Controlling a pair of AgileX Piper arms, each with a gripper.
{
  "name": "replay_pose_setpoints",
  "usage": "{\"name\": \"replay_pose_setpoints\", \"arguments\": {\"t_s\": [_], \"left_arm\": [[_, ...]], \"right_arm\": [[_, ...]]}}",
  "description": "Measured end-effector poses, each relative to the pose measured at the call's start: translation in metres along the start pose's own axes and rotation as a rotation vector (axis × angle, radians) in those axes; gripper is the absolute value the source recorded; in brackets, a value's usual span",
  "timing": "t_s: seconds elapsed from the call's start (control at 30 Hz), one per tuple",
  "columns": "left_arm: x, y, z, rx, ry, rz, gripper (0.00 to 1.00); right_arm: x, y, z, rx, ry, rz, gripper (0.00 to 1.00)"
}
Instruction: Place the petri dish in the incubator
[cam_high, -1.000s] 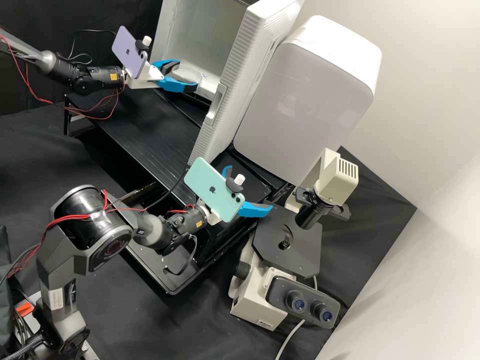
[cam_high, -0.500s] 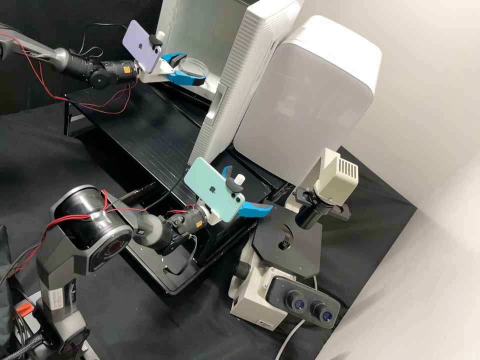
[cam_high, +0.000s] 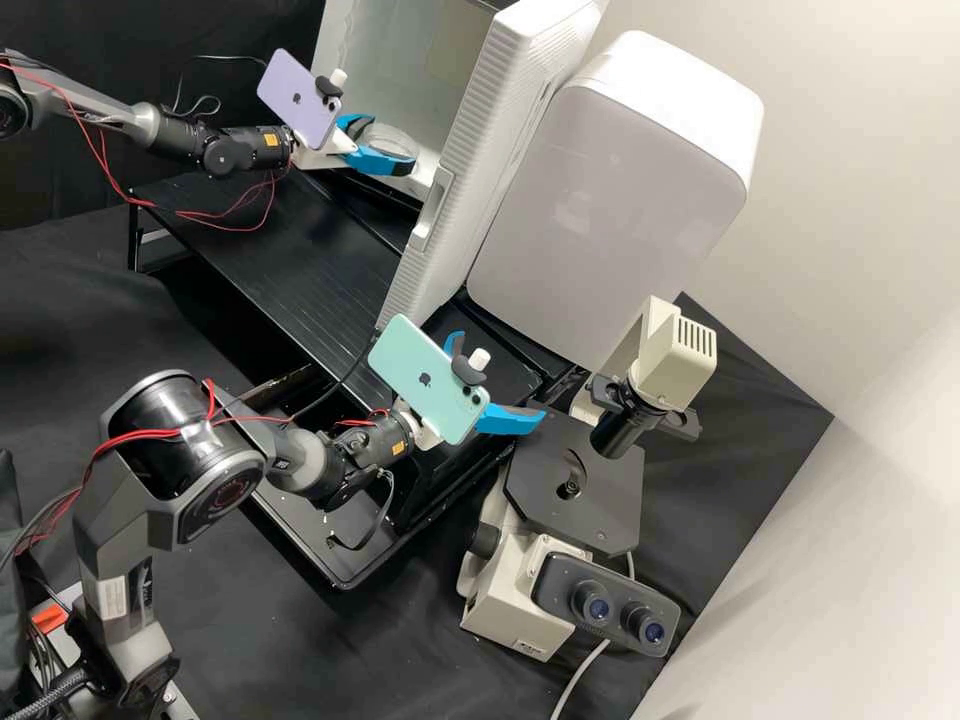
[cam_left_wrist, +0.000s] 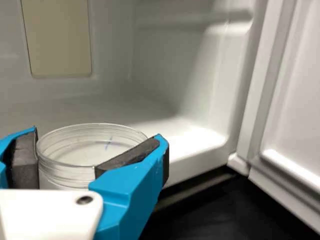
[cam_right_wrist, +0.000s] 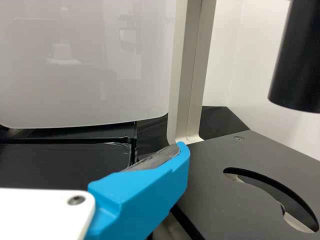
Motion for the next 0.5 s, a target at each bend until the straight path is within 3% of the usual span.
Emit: {"name": "replay_pose_setpoints", "arguments": {"t_s": [0.3,0.5], "left_arm": [[0.011,0.001,0.01,0.051,0.029,0.015,0.0],[0.016,0.001,0.018,0.051,0.036,0.008,0.0]], "right_arm": [[0.0,0.0,0.0,0.0,0.0,0.0,1.0],[0.0,0.0,0.0,0.0,0.0,0.0,1.0]]}}
